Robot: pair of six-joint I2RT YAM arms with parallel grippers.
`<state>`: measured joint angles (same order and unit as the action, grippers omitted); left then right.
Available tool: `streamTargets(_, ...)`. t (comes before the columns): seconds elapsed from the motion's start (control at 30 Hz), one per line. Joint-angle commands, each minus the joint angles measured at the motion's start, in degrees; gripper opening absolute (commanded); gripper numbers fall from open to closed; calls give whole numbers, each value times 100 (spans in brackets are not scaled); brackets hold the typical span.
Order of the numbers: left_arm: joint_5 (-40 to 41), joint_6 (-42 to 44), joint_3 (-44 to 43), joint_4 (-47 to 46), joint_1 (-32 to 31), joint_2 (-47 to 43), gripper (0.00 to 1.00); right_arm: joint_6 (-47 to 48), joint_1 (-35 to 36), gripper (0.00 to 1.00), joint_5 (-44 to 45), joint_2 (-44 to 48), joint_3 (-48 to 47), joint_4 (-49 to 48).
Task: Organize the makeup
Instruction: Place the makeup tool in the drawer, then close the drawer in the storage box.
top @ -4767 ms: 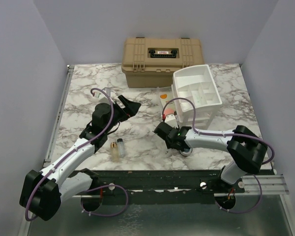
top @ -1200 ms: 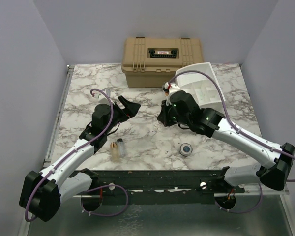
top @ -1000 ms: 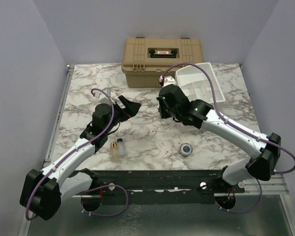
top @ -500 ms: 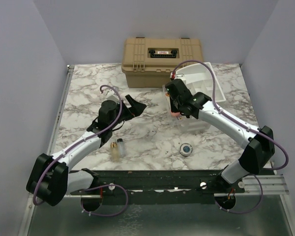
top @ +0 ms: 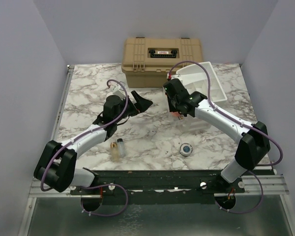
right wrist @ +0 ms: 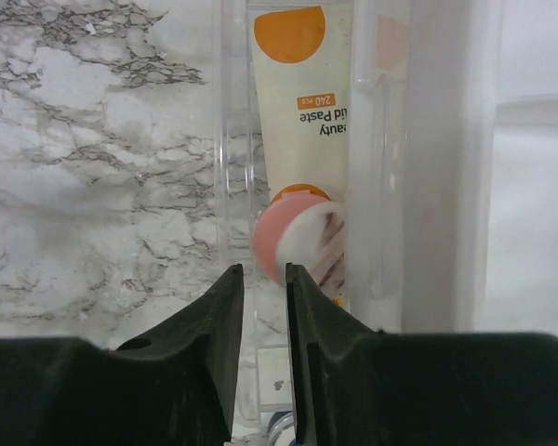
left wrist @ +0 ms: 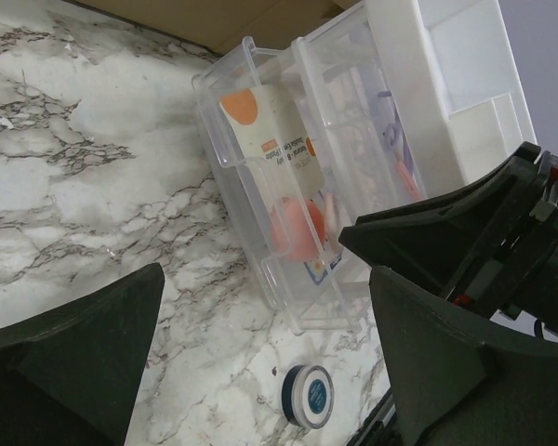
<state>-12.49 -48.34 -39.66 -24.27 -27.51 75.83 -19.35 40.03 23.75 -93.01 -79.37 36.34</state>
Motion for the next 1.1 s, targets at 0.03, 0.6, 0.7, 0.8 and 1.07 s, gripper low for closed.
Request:
streamTargets(0.03,-212,-152,-316,-414,-106,369,93,304,-48,40,238,71,-223,247)
streamTargets(0.6,208,-308,-1027,-971,-821,1673,73,468,-1856,57,-1068,1359,-1156,314)
streamTargets(0.7,127,-329,-1183,-1089,-928,1942,69,358,-2832,62,-1833,1205,-1255,224)
streamTargets(0.8,46,-359,-1282,-1283,-1020,2179,62,245,-3778,63,-3003,942,-1207,5)
streamTargets(1.07,-209,-447,-1721,-1627,-1191,2776,39,-489,-4455,62,-5212,532,-787,-761)
